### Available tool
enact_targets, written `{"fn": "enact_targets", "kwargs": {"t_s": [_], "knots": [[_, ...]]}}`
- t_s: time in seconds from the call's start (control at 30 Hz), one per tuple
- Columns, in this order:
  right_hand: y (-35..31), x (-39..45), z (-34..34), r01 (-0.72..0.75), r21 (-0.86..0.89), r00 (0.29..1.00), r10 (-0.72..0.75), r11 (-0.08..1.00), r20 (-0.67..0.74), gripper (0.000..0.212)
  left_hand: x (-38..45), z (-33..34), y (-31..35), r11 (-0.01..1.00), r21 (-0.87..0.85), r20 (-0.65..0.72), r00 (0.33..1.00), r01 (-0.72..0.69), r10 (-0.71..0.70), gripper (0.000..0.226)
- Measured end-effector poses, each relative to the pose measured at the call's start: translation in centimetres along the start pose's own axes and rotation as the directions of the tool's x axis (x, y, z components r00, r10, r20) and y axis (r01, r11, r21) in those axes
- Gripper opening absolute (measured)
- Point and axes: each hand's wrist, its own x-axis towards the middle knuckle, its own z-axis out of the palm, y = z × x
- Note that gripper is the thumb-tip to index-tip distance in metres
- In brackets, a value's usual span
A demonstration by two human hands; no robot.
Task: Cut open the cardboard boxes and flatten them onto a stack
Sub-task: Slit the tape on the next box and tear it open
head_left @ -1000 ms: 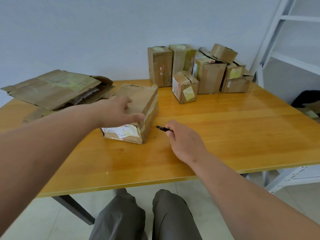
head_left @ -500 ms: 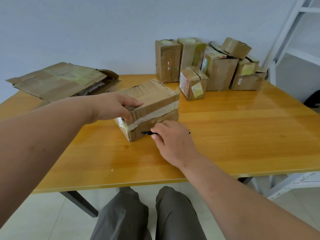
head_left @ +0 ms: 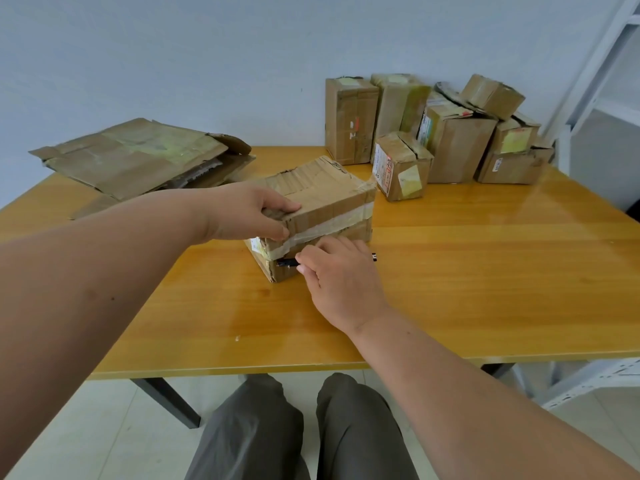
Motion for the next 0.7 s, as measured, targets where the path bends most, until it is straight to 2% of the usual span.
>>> {"fn": "enact_targets", "kwargs": {"t_s": [0.37, 0.57, 0.7], "knots": [[-0.4, 0.2, 0.0, 0.025, 0.015, 1.000, -0.025, 1.000, -0.003, 0.006, 0.3, 0.1, -0.4, 1.000, -0.019, -0.007, 1.000, -0.007, 0.007, 0.049], [0.9, 0.5, -0.1, -0.058, -0.011, 0.998, 0.058, 0.998, -0.012, 0.007, 0.2, 0.0, -0.3, 0.999, -0.031, 0.004, 1.000, -0.011, 0.011, 0.049], [3.3, 0.7, -0.7, -0.183, -0.039, 0.983, 0.183, 0.982, 0.007, 0.008, 0.1, -0.1, -0.3, 0.999, -0.048, 0.013, 1.000, -0.003, 0.003, 0.048]]}}
